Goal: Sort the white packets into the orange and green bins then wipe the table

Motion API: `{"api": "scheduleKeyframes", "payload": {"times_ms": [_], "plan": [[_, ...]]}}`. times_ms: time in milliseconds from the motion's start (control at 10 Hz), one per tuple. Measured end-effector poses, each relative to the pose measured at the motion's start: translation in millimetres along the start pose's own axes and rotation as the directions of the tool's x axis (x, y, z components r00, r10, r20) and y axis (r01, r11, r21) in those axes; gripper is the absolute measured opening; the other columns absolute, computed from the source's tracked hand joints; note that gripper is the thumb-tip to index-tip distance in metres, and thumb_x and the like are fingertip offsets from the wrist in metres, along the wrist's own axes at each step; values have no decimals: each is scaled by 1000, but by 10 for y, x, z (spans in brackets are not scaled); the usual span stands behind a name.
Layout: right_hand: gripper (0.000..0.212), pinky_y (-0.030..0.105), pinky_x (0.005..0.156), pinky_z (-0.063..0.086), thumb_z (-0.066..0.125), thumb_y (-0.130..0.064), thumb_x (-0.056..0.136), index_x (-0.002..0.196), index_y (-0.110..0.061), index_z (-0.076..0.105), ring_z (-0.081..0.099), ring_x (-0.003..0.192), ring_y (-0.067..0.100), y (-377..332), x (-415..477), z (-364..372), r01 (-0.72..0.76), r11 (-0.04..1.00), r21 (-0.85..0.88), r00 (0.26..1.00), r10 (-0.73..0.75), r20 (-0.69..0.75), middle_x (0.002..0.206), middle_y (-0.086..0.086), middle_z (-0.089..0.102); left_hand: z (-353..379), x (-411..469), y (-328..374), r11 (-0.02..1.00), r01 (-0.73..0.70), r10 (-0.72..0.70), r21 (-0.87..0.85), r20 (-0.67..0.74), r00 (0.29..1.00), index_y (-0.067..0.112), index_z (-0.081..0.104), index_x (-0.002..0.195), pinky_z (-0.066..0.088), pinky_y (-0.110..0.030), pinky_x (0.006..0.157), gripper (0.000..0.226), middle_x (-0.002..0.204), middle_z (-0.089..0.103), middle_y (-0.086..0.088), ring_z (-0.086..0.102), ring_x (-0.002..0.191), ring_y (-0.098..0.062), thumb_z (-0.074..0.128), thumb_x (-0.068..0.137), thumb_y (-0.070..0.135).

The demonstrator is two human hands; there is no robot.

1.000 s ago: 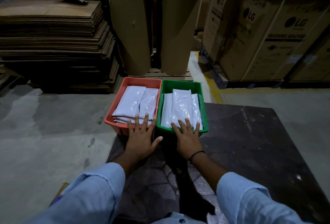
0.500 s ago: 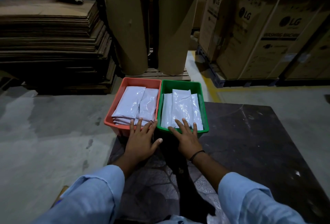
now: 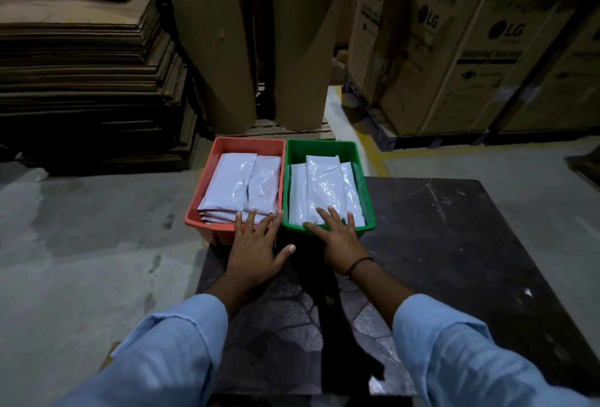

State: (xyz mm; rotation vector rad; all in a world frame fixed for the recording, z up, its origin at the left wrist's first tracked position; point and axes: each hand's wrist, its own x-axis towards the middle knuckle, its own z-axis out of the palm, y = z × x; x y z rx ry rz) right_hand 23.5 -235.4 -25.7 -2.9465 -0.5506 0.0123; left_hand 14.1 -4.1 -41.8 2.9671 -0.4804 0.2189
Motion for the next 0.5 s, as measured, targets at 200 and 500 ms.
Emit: {"api": "scheduleKeyframes", "payload": {"times_ms": [200,500], "plan": [[78,59,119,-9,54,-30,94,158,-33,11,-7,153,33,5,-143,-110,-84,995,46,996,85,-24,167,7,0,-181,-21,98,1000,-14,14,17,-30,999,22,30,157,5,-56,124,80,159,39,-10,23,151,-36,27,96,73],[77,58,119,-8,51,-32,97,159,-26,7,-9,153,32,175,-451,-887,-51,998,30,979,56,-196,167,6,-3,-1012,138,729,997,-10,27,74,-231,973,22,34,156,9,-56,124,78,161,35,-9,24,152,-32,27,95,71]]}}
